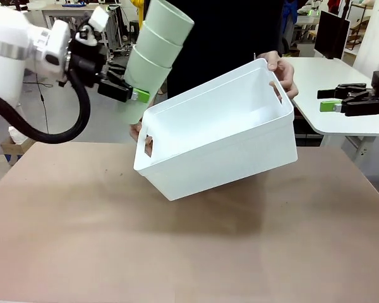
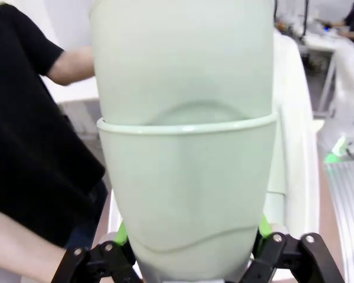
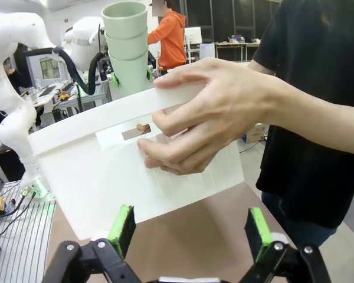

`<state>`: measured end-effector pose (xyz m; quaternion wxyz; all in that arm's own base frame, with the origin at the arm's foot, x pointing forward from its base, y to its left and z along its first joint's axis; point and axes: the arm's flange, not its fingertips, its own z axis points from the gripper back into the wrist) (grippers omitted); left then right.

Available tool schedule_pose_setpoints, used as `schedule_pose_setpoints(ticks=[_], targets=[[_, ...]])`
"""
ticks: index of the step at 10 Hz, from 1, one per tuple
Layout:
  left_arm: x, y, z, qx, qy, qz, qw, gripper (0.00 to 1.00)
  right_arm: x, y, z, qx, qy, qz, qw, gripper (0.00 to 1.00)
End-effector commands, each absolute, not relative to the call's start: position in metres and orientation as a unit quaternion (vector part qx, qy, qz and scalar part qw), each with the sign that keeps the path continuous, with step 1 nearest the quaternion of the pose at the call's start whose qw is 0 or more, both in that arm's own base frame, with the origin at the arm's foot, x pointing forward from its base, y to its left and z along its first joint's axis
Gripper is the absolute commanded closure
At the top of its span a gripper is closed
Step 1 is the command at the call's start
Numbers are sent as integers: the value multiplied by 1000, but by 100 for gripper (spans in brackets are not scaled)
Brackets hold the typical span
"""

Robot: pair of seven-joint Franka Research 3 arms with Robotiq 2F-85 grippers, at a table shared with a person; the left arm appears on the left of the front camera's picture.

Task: Stack the cups and store them in the basket.
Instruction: Place the stack of Reusable plastic cups into the Pantry Basket.

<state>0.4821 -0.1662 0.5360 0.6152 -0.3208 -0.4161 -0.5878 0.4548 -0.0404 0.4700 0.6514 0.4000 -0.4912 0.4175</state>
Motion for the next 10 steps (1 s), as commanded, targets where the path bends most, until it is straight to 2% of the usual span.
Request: schedule_pose_setpoints(ticks=[1, 4, 10], targets=[[497, -192, 551, -281, -363, -617, 639, 15, 455, -39, 474, 399, -490, 408, 659, 0], [518, -232, 547, -210, -323, -638, 666, 15, 455, -39, 474, 399, -490, 408, 659, 0], [533, -279, 497, -161, -283, -661, 676, 15, 455, -39, 474, 399, -490, 408, 659, 0]])
